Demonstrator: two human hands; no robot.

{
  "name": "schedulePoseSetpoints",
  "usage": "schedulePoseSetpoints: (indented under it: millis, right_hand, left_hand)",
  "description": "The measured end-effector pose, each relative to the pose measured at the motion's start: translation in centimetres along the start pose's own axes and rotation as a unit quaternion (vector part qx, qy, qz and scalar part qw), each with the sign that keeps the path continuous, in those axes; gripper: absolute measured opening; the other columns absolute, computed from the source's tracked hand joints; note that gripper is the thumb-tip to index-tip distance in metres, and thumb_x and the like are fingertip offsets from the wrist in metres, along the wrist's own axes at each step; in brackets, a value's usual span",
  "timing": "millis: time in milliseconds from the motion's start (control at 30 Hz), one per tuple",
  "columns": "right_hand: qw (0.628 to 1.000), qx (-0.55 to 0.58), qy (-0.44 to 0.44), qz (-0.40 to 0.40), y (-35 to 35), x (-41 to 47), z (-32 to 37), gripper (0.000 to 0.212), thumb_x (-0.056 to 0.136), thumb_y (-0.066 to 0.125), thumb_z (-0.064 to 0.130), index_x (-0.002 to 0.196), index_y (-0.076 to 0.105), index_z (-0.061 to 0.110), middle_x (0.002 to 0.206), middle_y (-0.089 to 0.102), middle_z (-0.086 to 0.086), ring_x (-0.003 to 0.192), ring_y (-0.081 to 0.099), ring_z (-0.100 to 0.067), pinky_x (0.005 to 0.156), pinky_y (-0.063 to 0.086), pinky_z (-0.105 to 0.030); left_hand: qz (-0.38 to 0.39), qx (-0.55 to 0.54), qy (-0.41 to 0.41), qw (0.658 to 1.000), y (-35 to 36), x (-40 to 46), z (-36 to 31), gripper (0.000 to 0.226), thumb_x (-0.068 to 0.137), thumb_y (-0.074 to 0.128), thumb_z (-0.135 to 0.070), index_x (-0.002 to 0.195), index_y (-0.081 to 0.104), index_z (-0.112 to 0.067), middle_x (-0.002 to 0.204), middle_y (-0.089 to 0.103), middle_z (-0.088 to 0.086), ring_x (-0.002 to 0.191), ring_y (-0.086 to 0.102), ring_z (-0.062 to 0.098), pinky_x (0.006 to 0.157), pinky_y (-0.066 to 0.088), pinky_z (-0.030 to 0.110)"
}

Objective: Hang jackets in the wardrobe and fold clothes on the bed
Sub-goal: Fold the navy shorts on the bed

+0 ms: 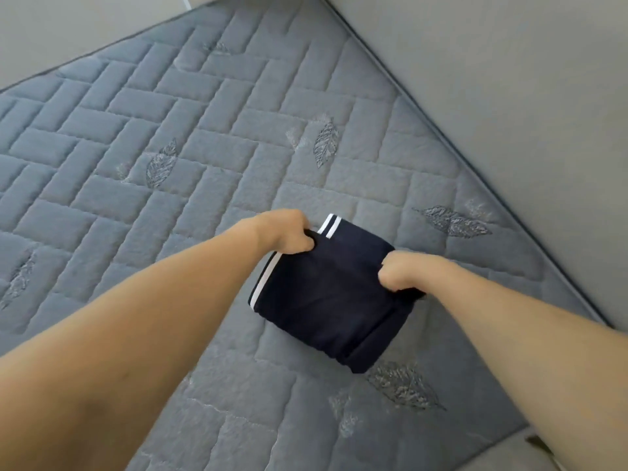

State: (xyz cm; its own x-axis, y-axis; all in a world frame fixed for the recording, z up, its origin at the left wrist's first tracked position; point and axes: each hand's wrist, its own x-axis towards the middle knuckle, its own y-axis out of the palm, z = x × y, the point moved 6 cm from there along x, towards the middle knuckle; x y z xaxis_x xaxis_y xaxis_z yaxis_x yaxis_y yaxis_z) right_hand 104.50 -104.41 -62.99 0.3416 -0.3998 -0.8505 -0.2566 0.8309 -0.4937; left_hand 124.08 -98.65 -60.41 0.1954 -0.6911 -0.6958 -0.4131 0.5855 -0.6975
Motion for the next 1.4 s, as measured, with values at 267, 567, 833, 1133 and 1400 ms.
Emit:
schedulePoseSetpoints:
  millis: [267, 567, 833, 1133, 1400]
  right_hand:
    - [0.976, 0.131, -0.021, -0.173, 0.9, 7.8, -3.6, 0.095, 0.078, 0.065, 0.056, 0.15, 0.019, 0.016, 0.154, 0.025, -0.01, 0.14, 0.028, -0.031, 0.112, 0.029, -0.046]
    - [0.989, 0.037, -0.093, -0.111, 1.4, 13.1, -3.5, 0.101, 0.056, 0.077, 0.073, 0.131, 0.045, 0.014, 0.136, 0.044, -0.008, 0.129, 0.04, -0.03, 0.103, 0.039, -0.04]
    - [0.964, 0.235, -0.122, 0.022, 1.8, 12.2, -2.6, 0.071, 0.05, 0.087, 0.059, 0.109, 0.069, 0.024, 0.105, 0.072, 0.004, 0.096, 0.069, -0.017, 0.093, 0.054, -0.037]
    - [0.792, 0.604, 0.013, -0.089, 2.9, 10.2, -5.1, 0.069, 0.064, 0.087, 0.038, 0.119, 0.064, 0.005, 0.104, 0.072, -0.01, 0.09, 0.071, -0.026, 0.085, 0.058, -0.042]
    - [0.751, 0.65, 0.087, -0.075, 5.6, 8.3, -11.4, 0.062, 0.074, 0.082, 0.04, 0.126, 0.061, 0.013, 0.119, 0.068, -0.006, 0.089, 0.067, -0.021, 0.078, 0.054, -0.036]
  left_hand:
    - [-0.177, 0.15, -0.001, 0.973, 2.6, 8.1, -3.0, 0.032, 0.097, 0.037, -0.016, 0.128, 0.047, -0.018, 0.138, 0.045, 0.002, 0.128, 0.039, 0.028, 0.109, 0.029, 0.044]
    - [0.027, 0.221, 0.062, 0.973, 6.2, 12.2, -3.5, 0.1, 0.074, 0.065, -0.04, 0.154, 0.005, -0.033, 0.152, 0.032, -0.003, 0.147, 0.016, 0.022, 0.115, -0.017, 0.057]
    - [-0.323, 0.027, 0.063, 0.944, 10.7, 2.0, -3.8, 0.024, 0.079, 0.061, -0.025, 0.1, 0.055, -0.015, 0.097, 0.055, 0.007, 0.088, 0.054, 0.032, 0.076, 0.042, 0.043]
    - [-0.098, -0.078, 0.024, 0.992, 21.0, -2.6, -8.3, 0.065, 0.069, 0.05, -0.076, 0.111, 0.044, -0.028, 0.129, 0.031, -0.002, 0.123, 0.031, 0.022, 0.108, 0.025, 0.053]
    - [-0.192, 0.267, 0.174, 0.928, 18.9, -0.8, -8.2, 0.025, 0.09, 0.052, -0.018, 0.114, 0.055, -0.024, 0.114, 0.047, 0.005, 0.099, 0.048, 0.028, 0.082, 0.038, 0.04]
